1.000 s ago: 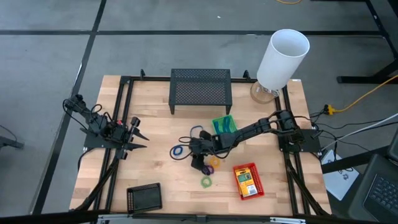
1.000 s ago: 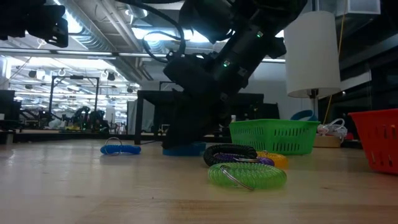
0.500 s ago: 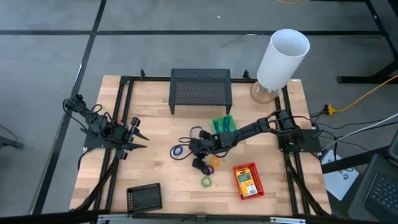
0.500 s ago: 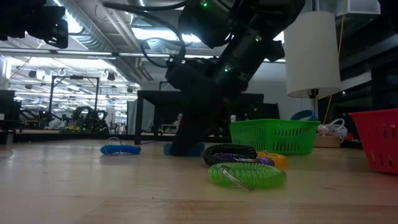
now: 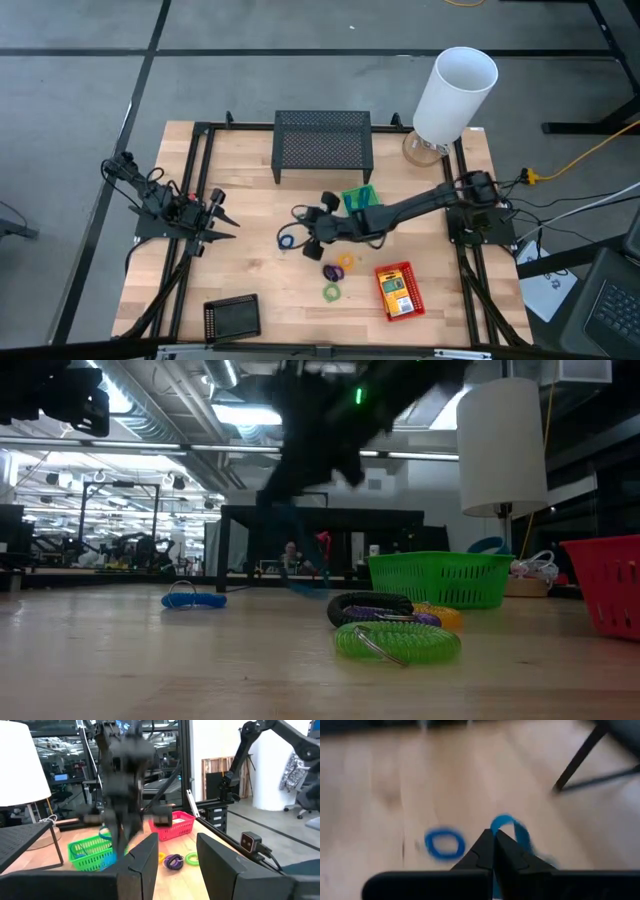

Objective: Pick & Place Office Desk Supplies
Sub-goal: Put the blue rubber band into the green basket

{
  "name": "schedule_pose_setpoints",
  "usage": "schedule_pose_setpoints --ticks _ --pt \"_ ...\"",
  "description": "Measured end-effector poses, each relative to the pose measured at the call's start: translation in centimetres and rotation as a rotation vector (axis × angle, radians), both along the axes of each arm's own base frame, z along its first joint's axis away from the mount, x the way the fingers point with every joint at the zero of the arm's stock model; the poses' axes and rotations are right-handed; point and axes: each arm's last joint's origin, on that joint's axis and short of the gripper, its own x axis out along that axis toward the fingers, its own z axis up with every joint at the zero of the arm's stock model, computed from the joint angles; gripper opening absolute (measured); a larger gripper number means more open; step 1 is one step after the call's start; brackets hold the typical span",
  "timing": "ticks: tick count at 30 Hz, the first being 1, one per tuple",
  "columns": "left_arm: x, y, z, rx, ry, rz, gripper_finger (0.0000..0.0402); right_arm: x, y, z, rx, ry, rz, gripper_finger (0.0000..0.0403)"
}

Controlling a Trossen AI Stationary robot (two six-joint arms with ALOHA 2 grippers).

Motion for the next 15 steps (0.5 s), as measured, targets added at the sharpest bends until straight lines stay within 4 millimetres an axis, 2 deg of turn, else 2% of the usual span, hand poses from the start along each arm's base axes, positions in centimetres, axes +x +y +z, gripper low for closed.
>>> schedule_pose_setpoints --ticks 8,15 --pt "0.0 0.0 0.0 -0.006 0.002 -0.001 0.0129 -2.8 1.4 5.5 -0.154 -0.134 -0.181 0.0002" --pt "0.0 0.0 0.0 -0.012 0.004 -0.002 0.0129 -6.1 2.0 6.4 -0.235 -0.063 -0.347 0.0002"
